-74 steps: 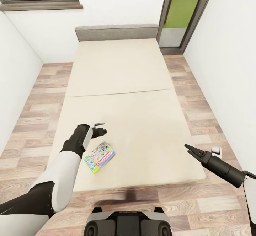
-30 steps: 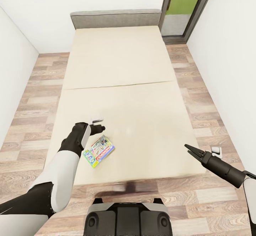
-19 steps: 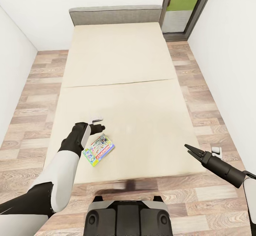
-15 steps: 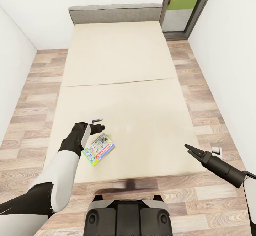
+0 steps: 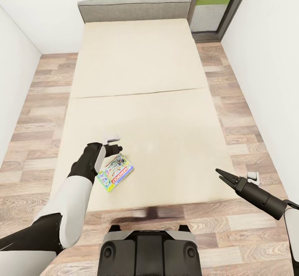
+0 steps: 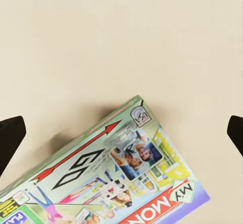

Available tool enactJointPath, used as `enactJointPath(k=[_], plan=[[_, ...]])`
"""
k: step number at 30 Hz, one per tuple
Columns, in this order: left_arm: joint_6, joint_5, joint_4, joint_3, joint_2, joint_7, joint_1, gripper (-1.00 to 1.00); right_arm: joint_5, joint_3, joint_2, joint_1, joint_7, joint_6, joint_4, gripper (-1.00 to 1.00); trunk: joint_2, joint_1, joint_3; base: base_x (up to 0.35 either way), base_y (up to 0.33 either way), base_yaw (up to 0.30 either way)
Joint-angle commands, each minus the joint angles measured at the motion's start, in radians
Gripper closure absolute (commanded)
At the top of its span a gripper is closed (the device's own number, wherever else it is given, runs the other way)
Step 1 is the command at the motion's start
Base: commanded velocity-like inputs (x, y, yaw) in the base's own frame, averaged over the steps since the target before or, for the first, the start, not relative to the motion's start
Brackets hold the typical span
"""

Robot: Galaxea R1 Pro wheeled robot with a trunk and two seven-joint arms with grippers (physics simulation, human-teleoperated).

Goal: Put all the toys in the child's room - the three board games (two on the bed and one on the table), the two jigsaw puzzles on the table, and the tennis ball on the table - inside the toy box on the table in the child's room.

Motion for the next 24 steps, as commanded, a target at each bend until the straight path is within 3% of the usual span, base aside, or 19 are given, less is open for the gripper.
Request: enactJointPath(k=[1, 24], plan=[[0.005, -0.007, -0.005, 0.005, -0.002, -0.003, -0.001, -1.00, 0.005, -0.001, 0.000, -0.001, 0.007, 0.004, 0.000, -1.00, -0.002, 0.000, -0.003, 0.000, 0.000, 0.000], [0.003, -0.007, -0.071, 0.004, -0.005, -0.003, -0.001, -1.00, 0.006, -0.001, 0.000, -0.001, 0.007, 0.004, 0.000, -1.00, -0.002, 0.000, -0.040, 0.000, 0.000, 0.000]])
